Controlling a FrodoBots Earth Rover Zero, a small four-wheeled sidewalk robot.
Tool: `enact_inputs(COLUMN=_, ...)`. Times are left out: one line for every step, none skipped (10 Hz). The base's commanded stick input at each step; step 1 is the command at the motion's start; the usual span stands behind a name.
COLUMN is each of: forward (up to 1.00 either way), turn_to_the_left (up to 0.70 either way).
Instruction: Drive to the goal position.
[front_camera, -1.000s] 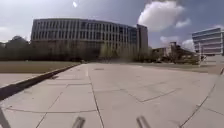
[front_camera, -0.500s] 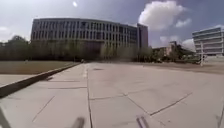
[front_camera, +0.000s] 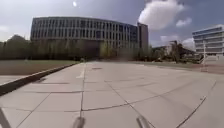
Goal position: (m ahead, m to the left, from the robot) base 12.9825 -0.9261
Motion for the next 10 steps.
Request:
enact_inputs(forward=0.70, turn_to_the_left=0.05)
enact_inputs(forward=0.70, turn_to_the_left=0.05)
enact_inputs(forward=0.70, turn_to_the_left=0.05)
enact_inputs(forward=0.70, turn_to_the_left=0.05)
enact_inputs(forward=0.70, turn_to_the_left=0.05)
enact_inputs(forward=0.70, turn_to_the_left=0.05)
enact_inputs(forward=0.70, turn_to_the_left=0.05)
enact_inputs(forward=0.70, turn_to_the_left=0.05)
enact_inputs(forward=0.70, turn_to_the_left=0.05)
enact_inputs(forward=0.70, turn_to_the_left=0.05)
